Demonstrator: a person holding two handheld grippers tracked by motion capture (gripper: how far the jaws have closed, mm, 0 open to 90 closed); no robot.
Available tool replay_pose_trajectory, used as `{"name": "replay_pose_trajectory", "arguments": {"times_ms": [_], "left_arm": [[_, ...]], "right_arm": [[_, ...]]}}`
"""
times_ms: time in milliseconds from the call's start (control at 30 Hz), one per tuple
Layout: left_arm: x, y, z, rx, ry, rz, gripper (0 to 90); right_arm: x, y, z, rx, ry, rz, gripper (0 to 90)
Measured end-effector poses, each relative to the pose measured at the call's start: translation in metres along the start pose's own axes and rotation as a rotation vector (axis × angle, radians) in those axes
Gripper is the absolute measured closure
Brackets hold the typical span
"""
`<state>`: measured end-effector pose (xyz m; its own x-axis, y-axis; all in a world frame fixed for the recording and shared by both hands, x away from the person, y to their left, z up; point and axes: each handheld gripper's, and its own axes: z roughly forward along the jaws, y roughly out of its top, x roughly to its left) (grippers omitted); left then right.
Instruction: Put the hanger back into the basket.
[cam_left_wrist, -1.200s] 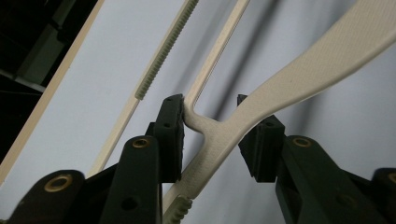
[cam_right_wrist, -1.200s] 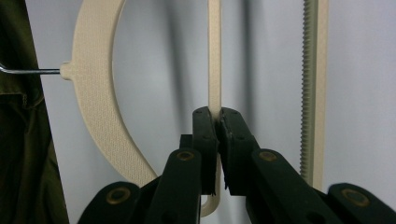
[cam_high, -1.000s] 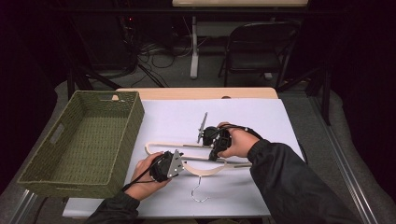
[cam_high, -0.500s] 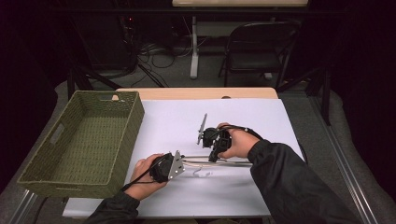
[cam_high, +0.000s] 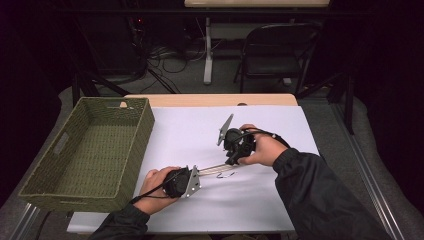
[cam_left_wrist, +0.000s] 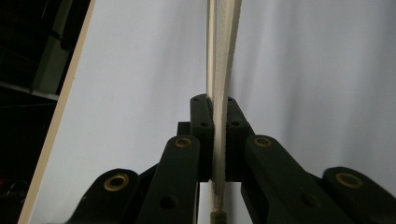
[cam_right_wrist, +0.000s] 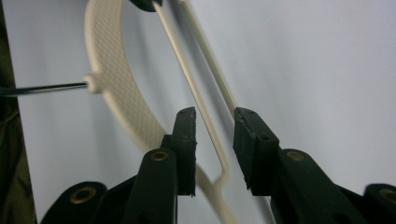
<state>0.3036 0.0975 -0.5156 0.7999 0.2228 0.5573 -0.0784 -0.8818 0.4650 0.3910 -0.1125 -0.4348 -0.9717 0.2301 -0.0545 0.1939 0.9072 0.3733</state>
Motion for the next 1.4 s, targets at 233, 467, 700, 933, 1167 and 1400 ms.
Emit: {"name": "replay_pose_trajectory", "arguments": {"times_ms": [233,467,700,933,1167,1400], "left_arm": [[0.004,0.002,-0.001,0.017,0.034,-0.042,87.3],[0.008,0.002,-0.001,0.031,0.053,-0.070,87.4],[0.016,0.000,-0.004,0.034,0.056,-0.139,87.4],[0.032,-0.002,-0.011,0.024,0.049,-0.245,87.4],[0.050,0.002,-0.010,0.030,0.038,-0.346,87.4],[0.070,0.014,-0.004,0.007,-0.014,-0.444,87.4]], "right_arm": [[-0.010,-0.020,-0.025,-0.043,-0.079,0.040,67.4],[-0.016,-0.034,-0.027,-0.037,-0.102,0.074,66.4],[-0.016,-0.041,-0.024,-0.045,-0.115,0.092,63.8],[-0.011,-0.052,-0.028,-0.062,-0.160,0.123,53.1],[-0.001,-0.063,-0.029,-0.103,-0.219,0.135,45.2],[0.004,-0.074,-0.026,-0.148,-0.249,0.153,44.7]]}}
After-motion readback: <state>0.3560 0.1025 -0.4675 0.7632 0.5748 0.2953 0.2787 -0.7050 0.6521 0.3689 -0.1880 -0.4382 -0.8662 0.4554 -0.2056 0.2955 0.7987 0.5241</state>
